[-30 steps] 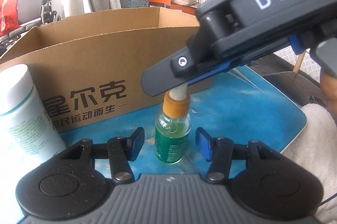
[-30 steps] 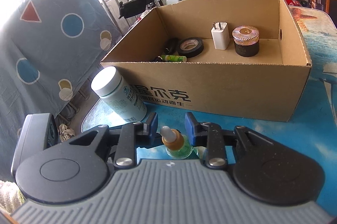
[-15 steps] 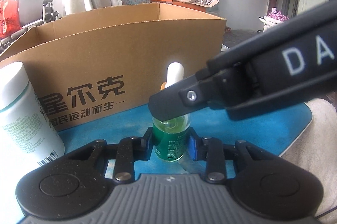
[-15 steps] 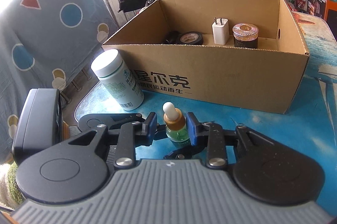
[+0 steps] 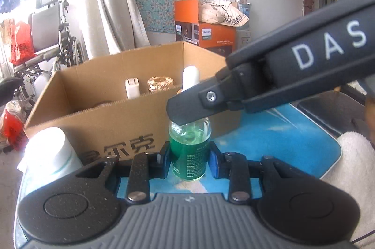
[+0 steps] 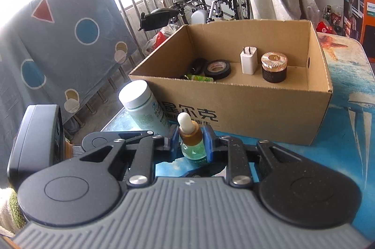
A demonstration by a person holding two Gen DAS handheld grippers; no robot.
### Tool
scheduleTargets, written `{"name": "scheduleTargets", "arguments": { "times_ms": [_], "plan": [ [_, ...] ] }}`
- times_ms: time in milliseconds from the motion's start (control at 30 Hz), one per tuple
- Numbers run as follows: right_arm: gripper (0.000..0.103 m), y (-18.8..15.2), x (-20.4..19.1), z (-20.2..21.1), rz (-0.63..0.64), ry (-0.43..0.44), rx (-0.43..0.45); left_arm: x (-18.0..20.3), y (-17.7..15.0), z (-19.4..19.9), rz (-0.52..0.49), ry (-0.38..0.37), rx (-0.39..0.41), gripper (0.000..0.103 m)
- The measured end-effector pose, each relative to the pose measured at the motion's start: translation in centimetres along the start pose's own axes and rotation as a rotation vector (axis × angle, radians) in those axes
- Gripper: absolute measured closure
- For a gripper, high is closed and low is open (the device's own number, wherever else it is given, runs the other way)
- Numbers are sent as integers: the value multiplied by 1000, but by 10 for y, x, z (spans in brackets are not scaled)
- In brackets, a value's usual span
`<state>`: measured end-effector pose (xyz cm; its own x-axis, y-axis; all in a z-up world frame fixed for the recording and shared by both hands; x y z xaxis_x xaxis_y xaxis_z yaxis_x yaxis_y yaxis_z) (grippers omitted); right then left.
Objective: Organize rigid objects
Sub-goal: 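Carry the dropper bottle with the right gripper and lower it into the box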
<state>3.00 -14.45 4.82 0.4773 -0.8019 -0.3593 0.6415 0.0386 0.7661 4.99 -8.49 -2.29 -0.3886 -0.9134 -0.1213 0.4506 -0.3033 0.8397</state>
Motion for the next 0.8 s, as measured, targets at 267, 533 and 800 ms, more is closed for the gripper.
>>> {"name": "scheduleTargets", "arguments": {
  "times_ms": [267,533,800],
  "plan": [
    [82,84,-5,8,96,57,93,-31,69,-2,59,56,61,70],
    [82,147,59,-59,0,83,-18,-59,92,-75,207,-1,-108,70],
    [82,150,115,-130,-129,100,-115,-79,85,-132,267,4,-272,70]
  ]
}}
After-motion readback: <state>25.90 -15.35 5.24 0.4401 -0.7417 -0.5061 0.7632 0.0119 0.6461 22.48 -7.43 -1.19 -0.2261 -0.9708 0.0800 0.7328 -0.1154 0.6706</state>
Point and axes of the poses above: each gripper's, at about its wrist camera, not at the fingertips, and z roughly against the way its jaws point, x to its right, y to its top, the point moved 5 cm from there along -z, roughly the way its jaws point, and after that the axes turned 8 degrees about y, right-handed, at the moved point
